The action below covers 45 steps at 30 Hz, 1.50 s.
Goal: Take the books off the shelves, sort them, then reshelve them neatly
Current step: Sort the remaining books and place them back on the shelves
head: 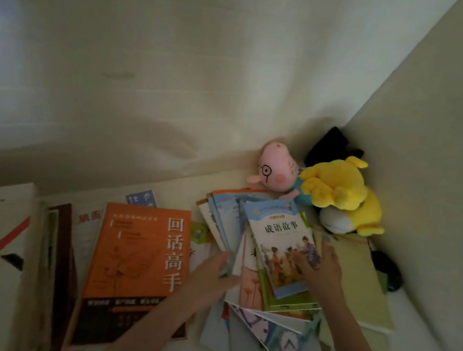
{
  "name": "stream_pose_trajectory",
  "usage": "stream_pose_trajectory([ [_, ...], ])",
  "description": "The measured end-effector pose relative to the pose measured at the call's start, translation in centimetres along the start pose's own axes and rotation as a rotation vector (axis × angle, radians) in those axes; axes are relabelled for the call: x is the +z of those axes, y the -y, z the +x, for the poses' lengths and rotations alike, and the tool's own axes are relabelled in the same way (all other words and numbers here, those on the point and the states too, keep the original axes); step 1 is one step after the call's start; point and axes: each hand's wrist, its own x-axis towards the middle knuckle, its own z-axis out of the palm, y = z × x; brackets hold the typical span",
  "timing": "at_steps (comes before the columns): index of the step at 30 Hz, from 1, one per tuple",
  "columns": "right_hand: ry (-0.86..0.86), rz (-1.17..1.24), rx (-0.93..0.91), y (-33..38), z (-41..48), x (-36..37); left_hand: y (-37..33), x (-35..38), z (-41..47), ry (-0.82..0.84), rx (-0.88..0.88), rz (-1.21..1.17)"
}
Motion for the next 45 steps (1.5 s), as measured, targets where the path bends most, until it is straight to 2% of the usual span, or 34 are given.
stream_pose_trajectory([
  [2,0.059,0.096,0.054,-1.3,1.4,-0.4,-0.2,1.2,2.6,-0.011,-0.013,-0.001],
  [5,0.113,0.041,0.044,-2.8,1.5,0.4,-0.3,2.4,5.2,-0.054,-0.023,0.091],
  [10,0.017,0.26,0.073,-3.6,-0.9,1.4,-0.7,4.1,6.2,-0.175,0.009,0.156],
  [15,0.02,0.256,0.098,-4.6,-2.5,0.9,0.1,5.1,6.8,-0.195,0.016,0.23],
  [19,-0.079,0.2,0.047,-5.0,-3.9,1.0,0.6,6.2,6.6,-0.178,0.001,0.366],
  [23,-0.052,0.377,0.083,-5.0,-4.1,0.7,0.0,6.6,6.6,-0.217,-0.003,0.226],
  [29,0.038,0.508,0.084,-6.2,-4.2,0.0,0.0,7.0,5.9,-0.264,0.027,0.199],
  [33,0.092,0.631,-0.047,-6.3,-4.8,-0.6,0.5,7.7,5.3,-0.306,0.104,0.157],
  [39,0.074,0.817,-0.273,-4.4,-6.3,-2.2,-1.6,6.6,2.6,-0.349,0.268,-0.224],
  [41,0.064,0.84,-0.325,-3.7,-6.5,-2.5,-2.5,5.4,2.1,-0.346,0.355,-0.287],
  [45,0.161,0.679,-0.385,-3.0,-5.7,-3.1,-3.3,3.9,1.7,-0.22,0.442,-0.198],
])
